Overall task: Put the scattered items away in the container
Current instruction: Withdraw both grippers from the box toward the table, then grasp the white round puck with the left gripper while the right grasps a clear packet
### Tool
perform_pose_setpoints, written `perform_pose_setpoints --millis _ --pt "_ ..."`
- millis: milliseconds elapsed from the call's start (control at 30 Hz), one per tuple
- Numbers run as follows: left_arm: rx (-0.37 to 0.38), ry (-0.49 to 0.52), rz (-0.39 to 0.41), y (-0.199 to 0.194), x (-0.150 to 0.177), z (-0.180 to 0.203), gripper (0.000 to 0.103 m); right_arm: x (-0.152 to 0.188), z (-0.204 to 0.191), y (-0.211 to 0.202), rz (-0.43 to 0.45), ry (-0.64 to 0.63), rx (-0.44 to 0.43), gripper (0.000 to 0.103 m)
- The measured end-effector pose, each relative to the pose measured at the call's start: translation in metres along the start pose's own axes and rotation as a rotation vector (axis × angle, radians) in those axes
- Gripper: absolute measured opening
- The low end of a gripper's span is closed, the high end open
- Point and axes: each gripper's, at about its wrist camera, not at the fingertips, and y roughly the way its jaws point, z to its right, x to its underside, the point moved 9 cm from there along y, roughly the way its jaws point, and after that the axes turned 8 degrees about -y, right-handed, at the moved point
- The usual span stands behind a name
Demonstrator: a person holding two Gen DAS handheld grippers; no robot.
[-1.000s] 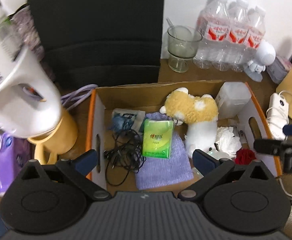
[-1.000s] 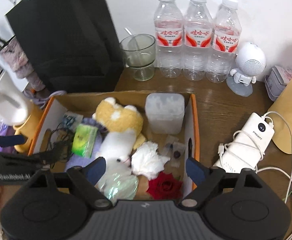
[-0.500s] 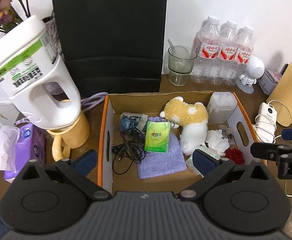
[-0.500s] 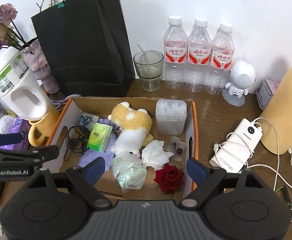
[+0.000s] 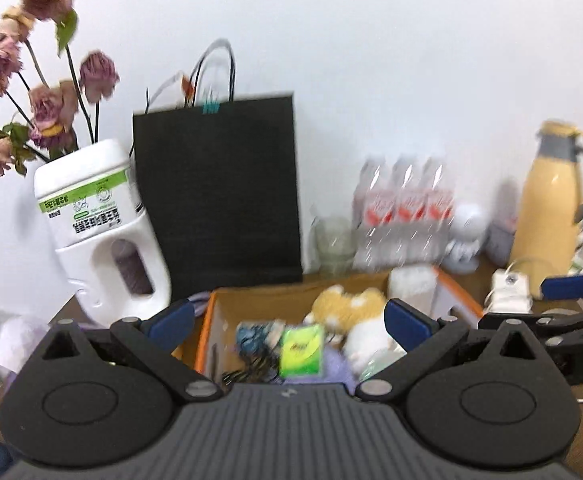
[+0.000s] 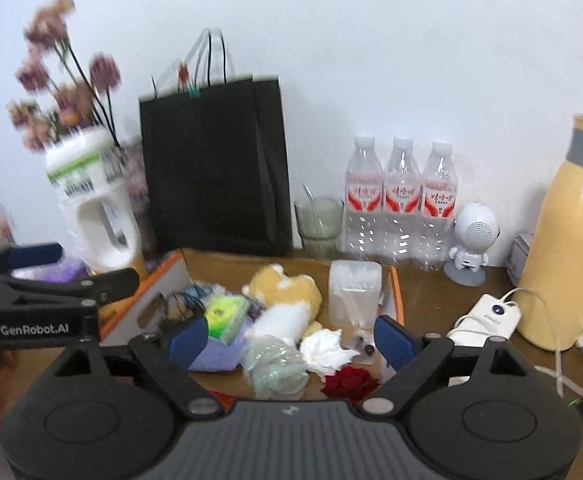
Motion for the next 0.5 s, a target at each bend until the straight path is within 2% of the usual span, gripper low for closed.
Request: perform_pose_setpoints --millis 67,133,233,300,367,433,500 --pt "0.027 -0.005 0.058 -0.008 0.015 0.003 0.103 0.015 0.008 -0.010 0.070 0.050 -0.026 0.090" --pt "0.059 -0.001 0.057 -0.010 0.038 0.008 0.103 0.031 0.019 -0.018 0.111 0.093 -0.021 0.090" --pt "0.149 0.051 -0.027 -0.005 0.078 0.022 0.103 0.062 0.037 -0.024 0.111 0.141 0.019 0.090" --pt "0.182 0.085 -0.072 0.000 0.098 0.029 0.101 0.083 0.045 -0.025 0.070 0.148 0.040 0.084" --pt "0.254 0.115 -0.129 0.006 0.117 0.043 0.086 0.101 0.048 -0.024 0.044 0.135 0.056 0.078" --pt "0.306 0.148 -0.200 0.015 0.129 0.059 0.080 0.115 0.050 -0.022 0.019 0.121 0.062 0.074" --pt "0.330 0.190 -0.232 0.026 0.136 0.074 0.078 0.124 0.049 -0.019 0.010 0.119 0.067 0.071"
